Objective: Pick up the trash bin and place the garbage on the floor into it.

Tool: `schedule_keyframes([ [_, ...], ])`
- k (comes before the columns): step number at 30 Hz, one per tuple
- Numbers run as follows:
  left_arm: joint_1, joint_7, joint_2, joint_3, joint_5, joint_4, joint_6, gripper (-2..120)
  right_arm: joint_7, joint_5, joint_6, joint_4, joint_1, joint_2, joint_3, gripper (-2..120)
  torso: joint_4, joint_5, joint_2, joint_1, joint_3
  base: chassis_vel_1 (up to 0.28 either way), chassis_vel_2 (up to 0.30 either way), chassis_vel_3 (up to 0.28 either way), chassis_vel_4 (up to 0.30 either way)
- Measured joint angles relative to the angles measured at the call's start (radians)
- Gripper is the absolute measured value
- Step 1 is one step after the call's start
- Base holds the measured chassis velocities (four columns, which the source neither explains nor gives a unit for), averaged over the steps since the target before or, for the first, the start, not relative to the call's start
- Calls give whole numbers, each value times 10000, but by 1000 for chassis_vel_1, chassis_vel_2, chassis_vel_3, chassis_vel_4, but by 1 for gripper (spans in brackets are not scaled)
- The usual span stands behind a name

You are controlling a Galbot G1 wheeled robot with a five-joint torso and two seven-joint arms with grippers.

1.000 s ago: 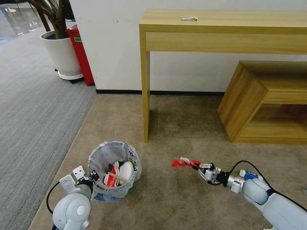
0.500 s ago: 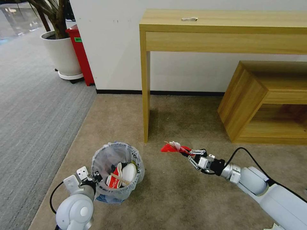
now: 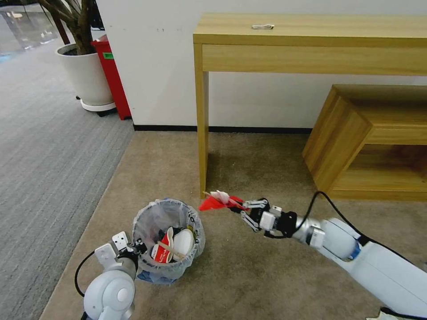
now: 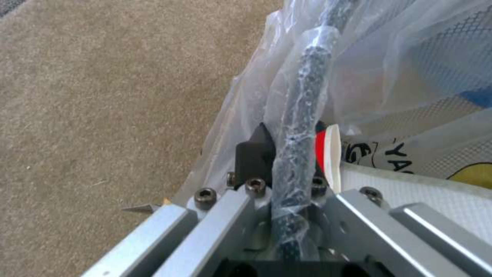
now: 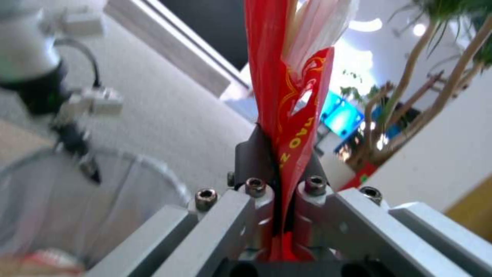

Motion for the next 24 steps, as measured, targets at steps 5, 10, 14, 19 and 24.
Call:
schedule_keyframes([
  [5, -53, 17, 12, 38, 0, 61, 0, 0, 343, 343, -174, 104, 1068, 408, -1019, 0, 0, 0, 0, 0, 0, 0, 0, 0, 0],
  [10, -93, 30, 18, 85, 1, 103, -5, 0, 599, 494, -278, 24, 1800, 962, -1854, 0, 0, -2, 0, 0, 0, 0, 0, 0, 0],
  [14, -112, 49, 0, 123, 15, 131, -13, 0, 773, 644, -328, -56, 2000, 1314, -2343, 0, 1, -2, 0, 0, 0, 0, 0, 0, 0],
  [19, -201, 60, 10, 142, 6, 218, -13, 0, 898, 947, -342, -180, 2207, 1644, -2957, 0, -1, 0, 0, 0, 0, 0, 0, 0, 0],
  [24, -228, 62, -21, 138, -1, 251, -13, 0, 1000, 1216, -387, -191, 2354, 1876, -3457, 0, -1, -2, 0, 0, 0, 0, 0, 0, 0],
])
